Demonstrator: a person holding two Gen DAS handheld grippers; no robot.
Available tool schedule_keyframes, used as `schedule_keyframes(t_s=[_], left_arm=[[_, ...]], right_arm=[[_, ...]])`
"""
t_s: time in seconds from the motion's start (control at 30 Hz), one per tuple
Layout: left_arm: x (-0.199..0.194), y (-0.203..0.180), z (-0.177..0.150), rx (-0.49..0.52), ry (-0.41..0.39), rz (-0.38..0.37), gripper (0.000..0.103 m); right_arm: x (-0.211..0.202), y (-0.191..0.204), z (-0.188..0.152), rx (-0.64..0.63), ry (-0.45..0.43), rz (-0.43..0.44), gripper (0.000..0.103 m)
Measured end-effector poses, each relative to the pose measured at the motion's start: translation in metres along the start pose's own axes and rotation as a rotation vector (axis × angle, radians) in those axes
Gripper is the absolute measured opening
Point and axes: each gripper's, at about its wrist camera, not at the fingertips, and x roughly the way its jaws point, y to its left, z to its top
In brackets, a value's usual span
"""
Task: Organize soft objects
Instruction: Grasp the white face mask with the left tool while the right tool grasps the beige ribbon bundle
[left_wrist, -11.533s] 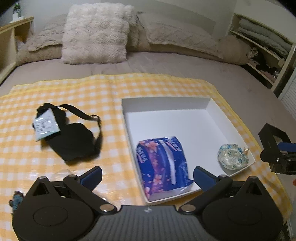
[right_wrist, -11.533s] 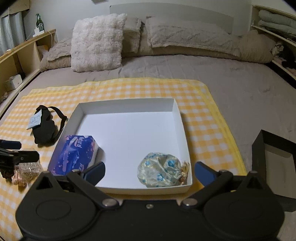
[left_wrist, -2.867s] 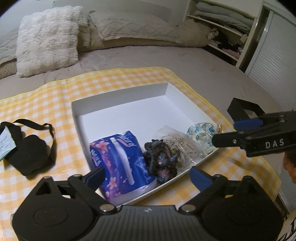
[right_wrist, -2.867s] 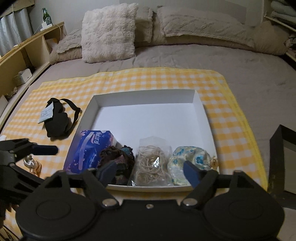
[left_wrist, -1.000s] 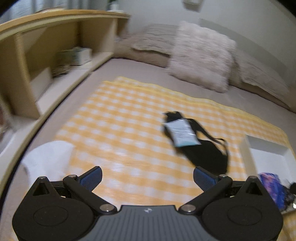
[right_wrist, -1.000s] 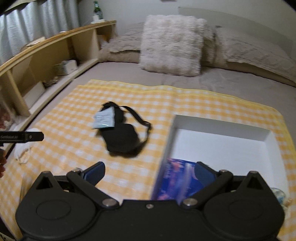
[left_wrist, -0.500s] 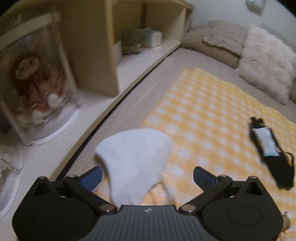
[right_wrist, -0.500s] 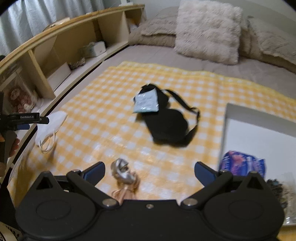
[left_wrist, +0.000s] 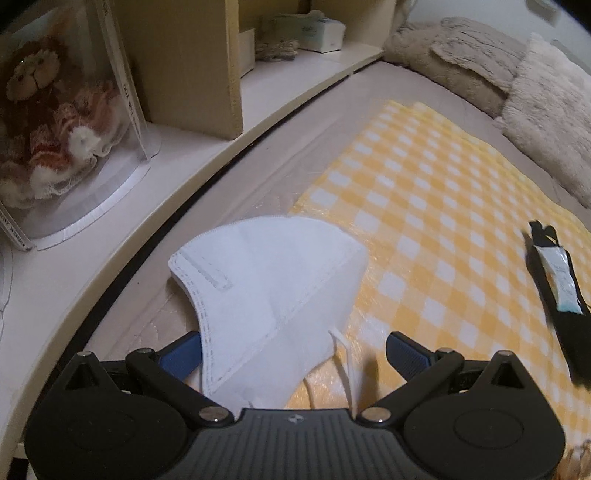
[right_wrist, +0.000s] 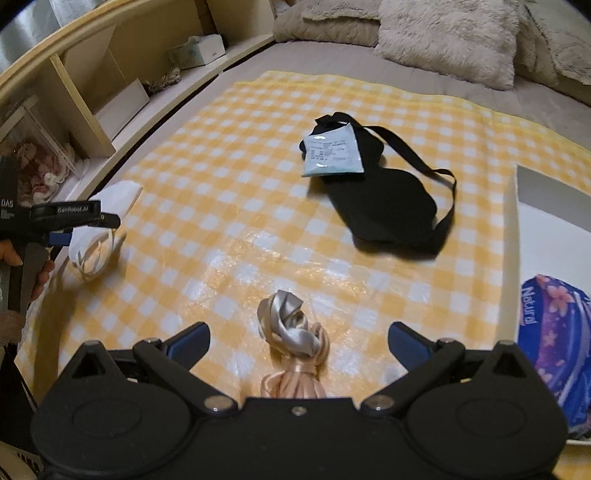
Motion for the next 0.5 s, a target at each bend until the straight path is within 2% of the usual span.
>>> schedule_keyframes(t_s=[0.03, 0.07, 0.2, 0.27, 0.3, 0.33, 0.4, 0.43, 0.5], left_arm=[[0.003, -0.001, 0.001, -0.005, 0.002, 0.004, 0.099], [0.004, -0.003, 0.001, -0.006, 0.005, 0.01, 0.09], [0.008, -0.008, 0.001, 0.04, 0.011, 0.055, 0.073], [0.008, -0.006, 0.002, 0.054, 0.001, 0.057, 0.058], [0.007, -0.005, 0.003, 0.049, -0.004, 0.059, 0.053], [0.007, -0.004, 0.005, 0.045, -0.008, 0.059, 0.044], [0.005, 0.0, 0.007, 0.038, -0.018, 0.061, 0.025], [0.004, 0.002, 0.008, 0.038, -0.022, 0.062, 0.01], [0.002, 0.004, 0.009, 0.034, -0.027, 0.065, 0.008]], right_arm=[[0.003, 0.001, 0.001, -0.007, 0.005, -0.003, 0.103], [0.006, 0.002, 0.001, -0.014, 0.011, -0.006, 0.103], [0.021, 0.004, 0.0, -0.041, 0.052, -0.008, 0.103], [0.025, 0.004, -0.001, -0.043, 0.065, -0.011, 0.102], [0.027, 0.003, -0.001, -0.041, 0.073, -0.013, 0.099], [0.03, 0.003, -0.002, -0.04, 0.08, -0.01, 0.098], [0.033, 0.002, -0.002, -0.039, 0.092, -0.004, 0.093], [0.034, 0.002, -0.002, -0.042, 0.096, -0.004, 0.091], [0.037, 0.004, -0.003, -0.056, 0.108, 0.001, 0.077]])
